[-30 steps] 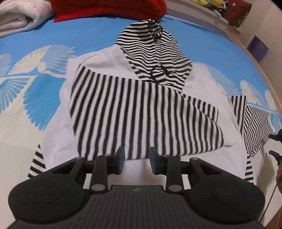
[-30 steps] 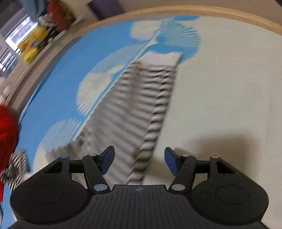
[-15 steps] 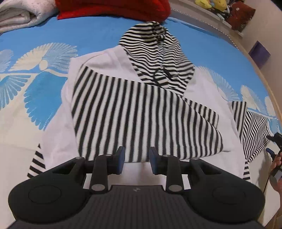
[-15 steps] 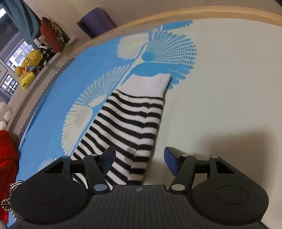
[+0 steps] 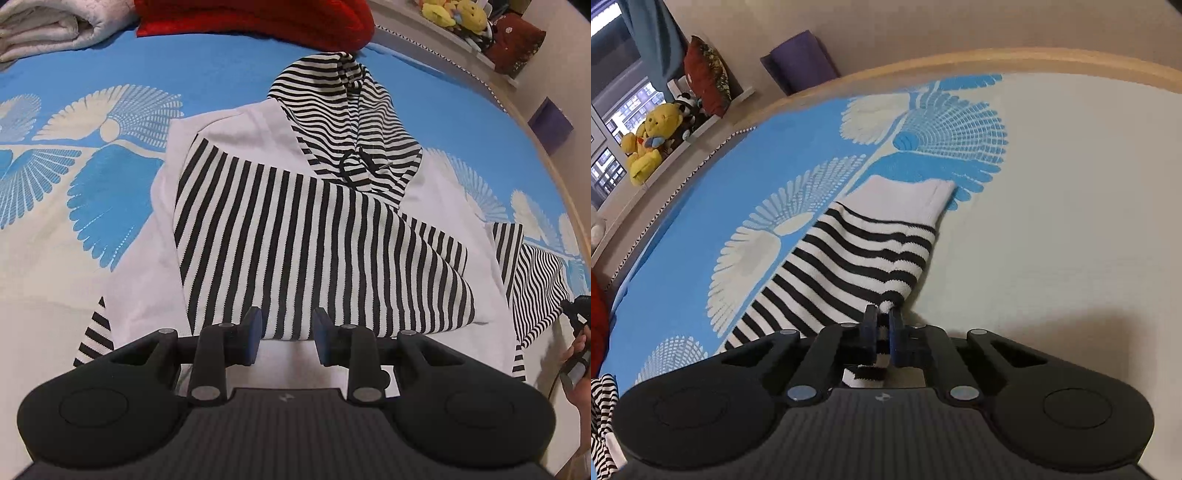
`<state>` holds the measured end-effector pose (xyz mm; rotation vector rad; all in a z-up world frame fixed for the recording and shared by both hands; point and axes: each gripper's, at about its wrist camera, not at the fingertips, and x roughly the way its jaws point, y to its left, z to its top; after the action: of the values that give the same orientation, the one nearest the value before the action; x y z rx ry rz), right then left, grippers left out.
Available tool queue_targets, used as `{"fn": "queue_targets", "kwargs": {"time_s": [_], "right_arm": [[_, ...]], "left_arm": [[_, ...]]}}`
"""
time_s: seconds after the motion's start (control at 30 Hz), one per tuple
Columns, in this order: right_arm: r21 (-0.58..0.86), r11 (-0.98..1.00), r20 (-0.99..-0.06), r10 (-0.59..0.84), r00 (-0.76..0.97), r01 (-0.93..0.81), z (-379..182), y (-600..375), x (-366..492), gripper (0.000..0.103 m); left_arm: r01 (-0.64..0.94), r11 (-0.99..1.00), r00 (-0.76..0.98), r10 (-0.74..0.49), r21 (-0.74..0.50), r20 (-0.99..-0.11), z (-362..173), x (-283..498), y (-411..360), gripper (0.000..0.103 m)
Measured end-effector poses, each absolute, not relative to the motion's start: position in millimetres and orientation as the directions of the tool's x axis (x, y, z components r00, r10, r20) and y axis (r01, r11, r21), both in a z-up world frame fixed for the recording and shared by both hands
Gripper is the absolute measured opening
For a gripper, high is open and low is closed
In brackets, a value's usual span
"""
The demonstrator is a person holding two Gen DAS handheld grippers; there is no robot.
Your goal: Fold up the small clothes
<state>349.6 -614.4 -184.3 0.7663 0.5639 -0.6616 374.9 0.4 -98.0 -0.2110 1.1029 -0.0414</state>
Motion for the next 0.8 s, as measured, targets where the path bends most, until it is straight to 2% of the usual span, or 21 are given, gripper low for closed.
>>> {"fn": "queue_targets", "kwargs": {"time_s": [0.4,0.53,0.6,0.67,0.73,0.8], "right_arm": [[0.353,0.662,-0.594,-0.387,0.705,0.661,-142.5,-582.9,361.3,0.002],[0.316,0.808,-0.478,-0.317,0.819,0.497,-100.4,-530.6,374.7,0.001],[0.314,0.871,-0.420,-0.229,0.878,0.378,-78.7,-493.1,378.0,0.001],[0.307,0.932,-0.358,-0.076,0.931,0.194,-56.2,-440.9,377.6,0.001],[0.282,0.956,-0.289,0.167,0.943,-0.083,-41.8,-378.7,369.4,0.002],[0.310,0.898,-0.284,0.401,0.871,-0.312,-41.5,-329.4,360.1,0.003]], "left_arm": [[-0.075,0.979,0.459,-0.135,-0.189,-0.878,-94.4,372.3,8.3,0.033],[-0.098,0.973,0.470,-0.140,-0.209,-0.872,-89.2,372.3,18.4,0.033],[-0.112,0.968,0.478,-0.144,-0.223,-0.866,-85.2,372.2,24.9,0.033],[-0.129,0.963,0.487,-0.148,-0.238,-0.861,-81.4,372.9,34.8,0.033],[-0.161,0.956,0.496,-0.136,-0.245,-0.858,-78.0,375.6,48.7,0.033],[-0.199,0.946,0.503,-0.126,-0.256,-0.855,-75.7,377.4,63.0,0.033]]}}
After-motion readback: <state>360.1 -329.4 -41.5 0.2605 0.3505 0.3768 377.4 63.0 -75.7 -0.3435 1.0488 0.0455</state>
